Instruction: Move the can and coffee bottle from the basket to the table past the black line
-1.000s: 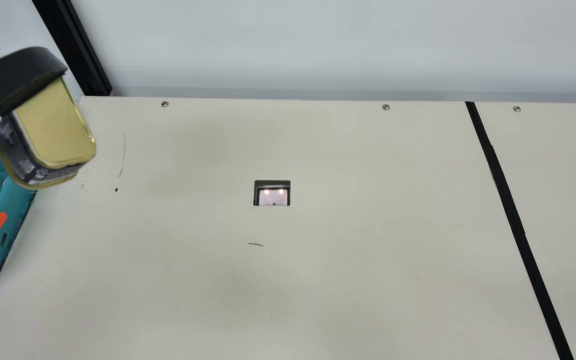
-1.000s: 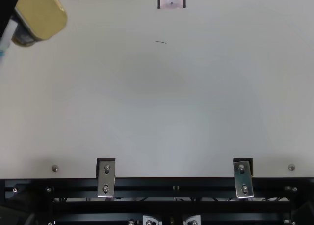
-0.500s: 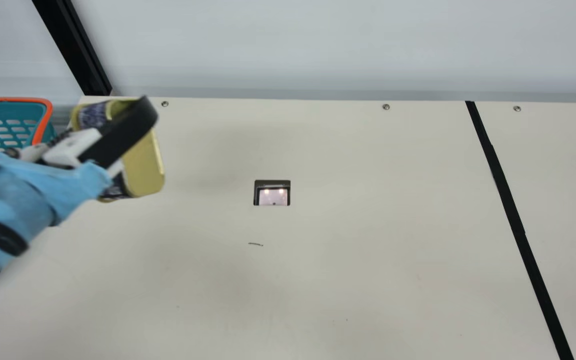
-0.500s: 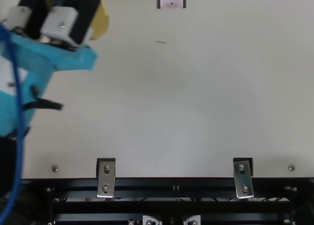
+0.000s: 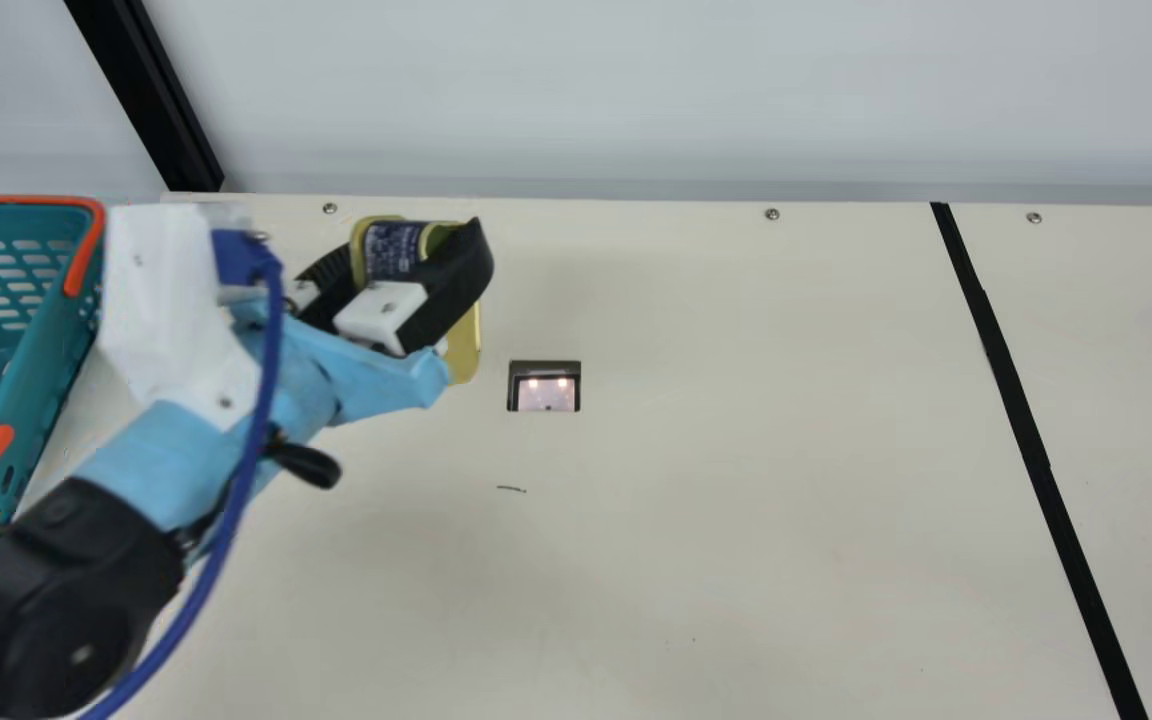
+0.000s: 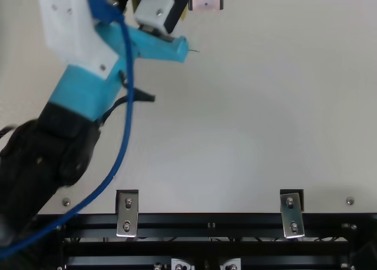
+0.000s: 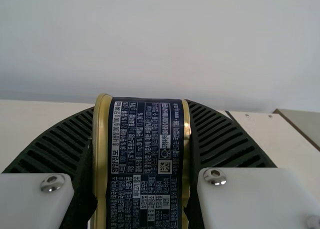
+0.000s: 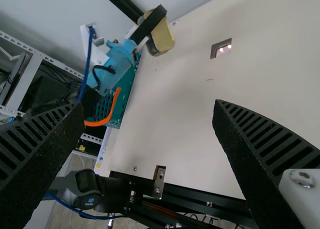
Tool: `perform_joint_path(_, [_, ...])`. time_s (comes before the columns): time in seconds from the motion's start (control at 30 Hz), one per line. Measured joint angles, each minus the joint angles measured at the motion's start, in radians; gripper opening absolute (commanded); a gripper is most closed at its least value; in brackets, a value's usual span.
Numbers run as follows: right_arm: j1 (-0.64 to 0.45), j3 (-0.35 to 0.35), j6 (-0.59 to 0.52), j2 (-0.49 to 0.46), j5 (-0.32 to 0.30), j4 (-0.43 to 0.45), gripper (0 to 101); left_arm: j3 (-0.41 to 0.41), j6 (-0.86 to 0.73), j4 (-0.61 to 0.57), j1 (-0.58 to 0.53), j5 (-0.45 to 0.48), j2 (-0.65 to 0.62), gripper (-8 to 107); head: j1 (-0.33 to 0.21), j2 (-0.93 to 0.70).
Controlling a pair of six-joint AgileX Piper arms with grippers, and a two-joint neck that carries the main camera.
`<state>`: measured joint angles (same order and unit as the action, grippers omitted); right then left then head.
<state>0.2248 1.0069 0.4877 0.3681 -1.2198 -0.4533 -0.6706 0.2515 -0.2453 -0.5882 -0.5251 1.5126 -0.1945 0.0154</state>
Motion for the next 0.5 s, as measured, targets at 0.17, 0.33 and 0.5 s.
perform_joint_path(0.17, [0.0,0.0,0.0,0.0,0.0,0.0,101,-0.054,0.08,0.117,0.033,-0.08,0.145,10,-0.005,0.0])
perform_joint_path(0.33, [0.0,0.0,0.0,0.0,0.0,0.0,101,-0.12,0.127,0.207,0.061,-0.133,0.276,10,-0.005,0.0])
perform_joint_path(0.5, [0.0,0.0,0.0,0.0,0.0,0.0,101,-0.19,0.147,0.255,0.075,-0.152,0.384,10,-0.005,0.0])
